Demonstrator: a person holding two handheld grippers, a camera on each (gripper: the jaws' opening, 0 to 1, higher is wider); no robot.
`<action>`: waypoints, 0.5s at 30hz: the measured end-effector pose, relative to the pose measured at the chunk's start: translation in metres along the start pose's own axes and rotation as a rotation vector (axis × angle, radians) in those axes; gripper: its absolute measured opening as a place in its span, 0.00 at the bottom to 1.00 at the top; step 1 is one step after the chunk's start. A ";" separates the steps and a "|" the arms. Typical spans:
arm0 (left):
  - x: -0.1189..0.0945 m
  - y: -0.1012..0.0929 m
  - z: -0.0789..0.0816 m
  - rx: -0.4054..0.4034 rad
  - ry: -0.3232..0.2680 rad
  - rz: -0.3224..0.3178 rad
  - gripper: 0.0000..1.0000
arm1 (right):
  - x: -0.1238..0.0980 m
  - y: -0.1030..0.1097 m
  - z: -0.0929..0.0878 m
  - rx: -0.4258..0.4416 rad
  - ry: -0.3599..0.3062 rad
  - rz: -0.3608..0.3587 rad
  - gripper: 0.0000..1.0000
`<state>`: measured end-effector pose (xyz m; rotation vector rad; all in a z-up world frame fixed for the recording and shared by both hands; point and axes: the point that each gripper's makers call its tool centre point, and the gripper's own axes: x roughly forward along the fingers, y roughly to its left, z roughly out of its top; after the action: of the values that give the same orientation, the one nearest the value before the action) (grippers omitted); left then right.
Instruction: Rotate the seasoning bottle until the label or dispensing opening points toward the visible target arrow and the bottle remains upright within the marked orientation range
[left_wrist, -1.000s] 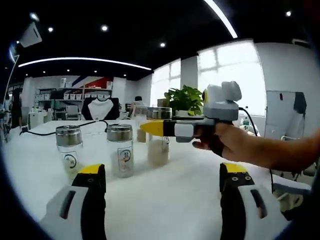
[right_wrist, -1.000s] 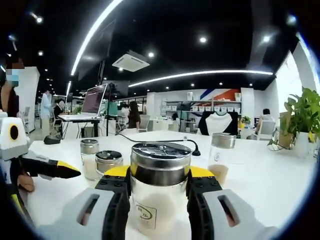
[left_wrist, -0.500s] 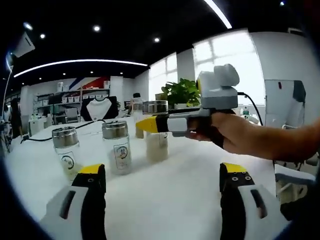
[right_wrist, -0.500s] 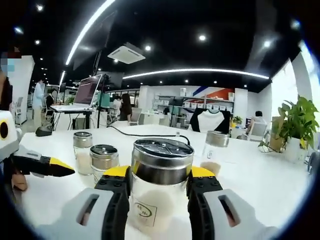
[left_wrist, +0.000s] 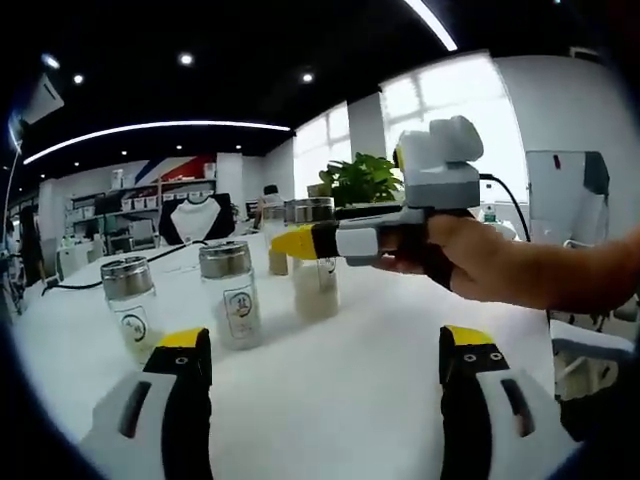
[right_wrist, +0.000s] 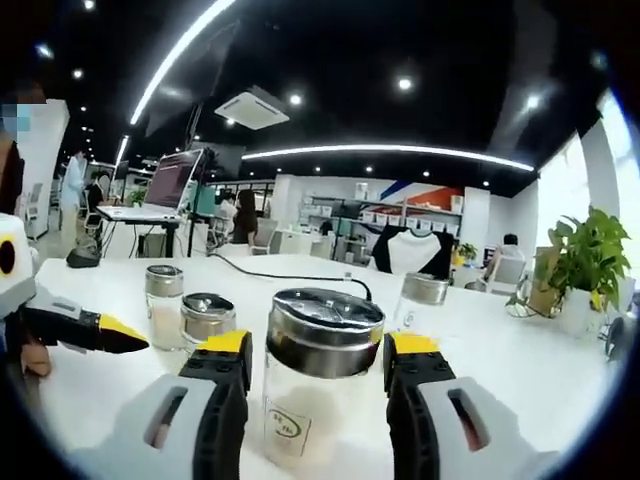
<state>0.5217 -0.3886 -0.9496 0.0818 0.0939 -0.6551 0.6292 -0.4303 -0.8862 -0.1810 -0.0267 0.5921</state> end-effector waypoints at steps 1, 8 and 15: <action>0.000 0.000 0.000 0.001 0.000 0.002 1.00 | -0.003 -0.001 0.005 -0.004 -0.011 -0.003 0.56; 0.000 0.001 0.000 0.024 0.002 0.011 1.00 | -0.016 -0.010 0.030 0.014 -0.053 0.006 0.58; 0.001 0.001 -0.003 0.048 0.016 0.014 1.00 | -0.011 -0.039 0.052 -0.002 -0.068 -0.010 0.59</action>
<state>0.5227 -0.3881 -0.9526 0.1341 0.0927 -0.6425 0.6378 -0.4600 -0.8278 -0.1629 -0.0945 0.5880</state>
